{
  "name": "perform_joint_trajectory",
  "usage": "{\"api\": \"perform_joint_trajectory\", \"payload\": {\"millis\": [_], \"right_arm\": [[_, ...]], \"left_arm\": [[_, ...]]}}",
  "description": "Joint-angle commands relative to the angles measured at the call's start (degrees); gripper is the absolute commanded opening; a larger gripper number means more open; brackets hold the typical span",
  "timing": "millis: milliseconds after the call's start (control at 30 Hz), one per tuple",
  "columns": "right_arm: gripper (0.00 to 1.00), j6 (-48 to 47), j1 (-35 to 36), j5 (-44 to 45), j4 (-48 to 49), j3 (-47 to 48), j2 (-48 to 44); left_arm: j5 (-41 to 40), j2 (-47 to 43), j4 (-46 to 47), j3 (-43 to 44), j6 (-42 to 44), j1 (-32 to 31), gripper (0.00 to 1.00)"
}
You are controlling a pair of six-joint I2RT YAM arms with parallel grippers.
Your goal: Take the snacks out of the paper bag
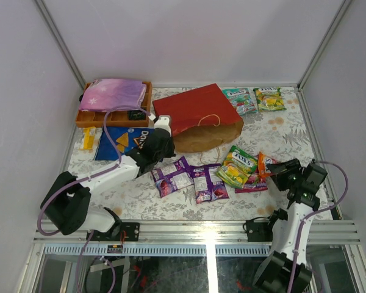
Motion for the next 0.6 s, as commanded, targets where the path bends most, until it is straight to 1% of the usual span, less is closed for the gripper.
{"api": "perform_joint_trajectory", "payload": {"millis": [0,33,100,167,233,333,433,500,567], "right_arm": [[0.81,0.46,-0.13,-0.66,0.21,4.07,-5.99],[0.87,-0.92,-0.13,0.52,-2.0,6.65,-6.4],[0.92,-3.67,-0.08,1.52,-4.98,11.86,-6.3],[0.94,-6.22,0.0,2.29,-7.92,17.13,-4.89],[0.94,-7.51,0.37,2.73,-9.35,20.22,-3.46],[0.94,-7.18,0.49,1.97,-7.85,20.07,-3.28],[0.94,-6.95,0.59,-0.56,-5.81,18.39,-2.31],[0.94,-7.76,0.95,-1.77,-5.52,18.06,-0.92],[0.94,-9.28,1.65,-1.42,-5.78,18.37,0.16]], "left_arm": [[1.1,-0.03,-1.87,3.23,0.56,0.35,0.0],[1.33,-0.06,-2.25,3.6,0.46,0.35,0.0],[1.89,0.22,-3.12,4.55,0.13,0.36,0.0],[2.7,0.79,-4.69,6.44,-0.23,0.36,0.0],[4.07,2.21,-8.16,9.99,-0.66,0.44,0.0],[6.82,6.02,-15.47,18.05,-1.03,0.74,0.0],[9.15,9.74,-22.45,25.97,-1.8,1.24,0.0],[9.89,10.81,-25.22,29.86,-2.66,2.23,0.0],[12.58,10.47,-26.01,31.08,-4.35,4.39,0.0]]}}
